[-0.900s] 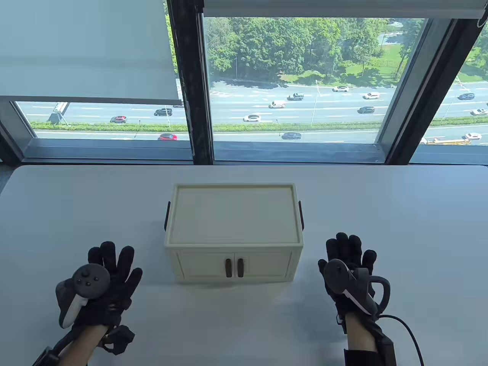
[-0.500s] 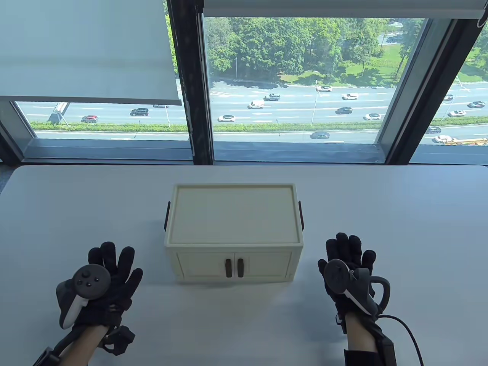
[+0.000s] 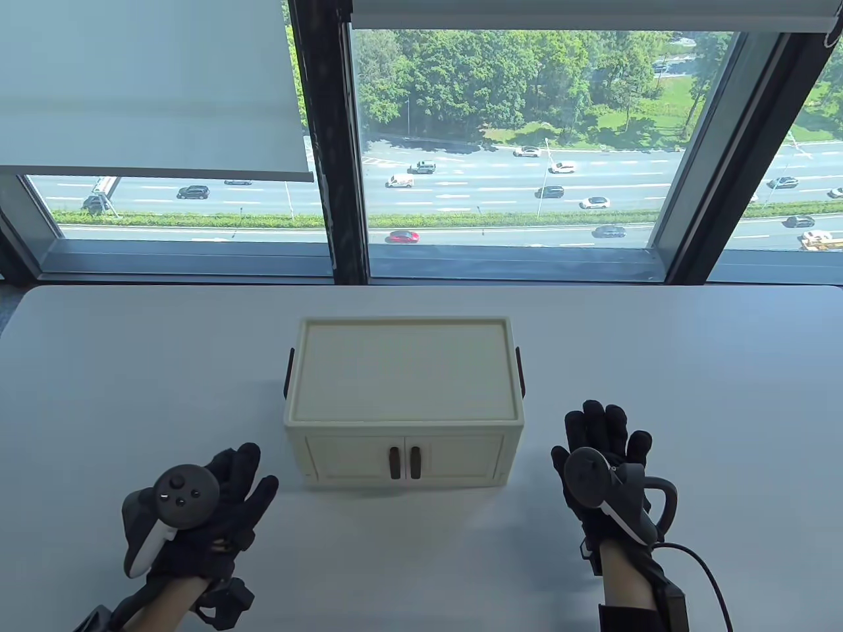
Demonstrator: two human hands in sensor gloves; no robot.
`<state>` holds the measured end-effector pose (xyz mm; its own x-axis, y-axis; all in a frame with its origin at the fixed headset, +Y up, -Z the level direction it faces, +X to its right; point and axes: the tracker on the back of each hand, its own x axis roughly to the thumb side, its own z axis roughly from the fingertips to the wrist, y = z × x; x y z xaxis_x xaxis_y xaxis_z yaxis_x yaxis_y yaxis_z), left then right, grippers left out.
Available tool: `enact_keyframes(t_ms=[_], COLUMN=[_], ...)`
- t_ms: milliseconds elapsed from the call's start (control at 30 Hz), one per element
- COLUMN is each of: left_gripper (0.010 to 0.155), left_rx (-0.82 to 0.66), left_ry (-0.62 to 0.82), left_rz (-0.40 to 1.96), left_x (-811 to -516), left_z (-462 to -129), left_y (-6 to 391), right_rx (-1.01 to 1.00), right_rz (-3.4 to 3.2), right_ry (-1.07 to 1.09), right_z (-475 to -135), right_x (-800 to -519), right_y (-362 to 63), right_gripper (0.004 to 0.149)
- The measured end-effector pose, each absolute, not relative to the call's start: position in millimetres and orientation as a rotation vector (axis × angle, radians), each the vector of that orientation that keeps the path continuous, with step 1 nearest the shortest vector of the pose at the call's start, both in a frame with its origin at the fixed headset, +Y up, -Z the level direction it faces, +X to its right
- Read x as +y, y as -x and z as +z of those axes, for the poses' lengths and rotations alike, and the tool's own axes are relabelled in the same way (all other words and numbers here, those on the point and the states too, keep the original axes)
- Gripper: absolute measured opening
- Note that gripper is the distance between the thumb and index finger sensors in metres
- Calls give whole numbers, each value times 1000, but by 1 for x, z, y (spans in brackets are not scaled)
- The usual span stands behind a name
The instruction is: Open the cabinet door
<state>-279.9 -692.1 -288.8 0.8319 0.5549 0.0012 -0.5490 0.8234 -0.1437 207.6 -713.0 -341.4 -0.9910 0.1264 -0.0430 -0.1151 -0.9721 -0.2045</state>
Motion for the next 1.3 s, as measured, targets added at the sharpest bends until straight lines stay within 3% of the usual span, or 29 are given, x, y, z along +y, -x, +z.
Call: enact_keyframes(t_ms=[300,600,1033,1300], left_gripper=[65,64,65,65], left_rx=[-80,22,190,142], left_ry=[142,154,312,409], left_rz=[654,609,786,842], left_x=[-682,-690,-709,-713], left_z=[-303,-331,-342,-331], left_y=[204,150,143,154], right_rx=[-337,-356,-339,-331], right_rz=[2952,2925,2899,2891], right_ry=[73,31,21,21], right_z=[-340,-340,-340,-340], right_x=[-709,-706,-706,-706], right_y=[-211,-208,-207,-207], right_gripper=[62,62,62,62])
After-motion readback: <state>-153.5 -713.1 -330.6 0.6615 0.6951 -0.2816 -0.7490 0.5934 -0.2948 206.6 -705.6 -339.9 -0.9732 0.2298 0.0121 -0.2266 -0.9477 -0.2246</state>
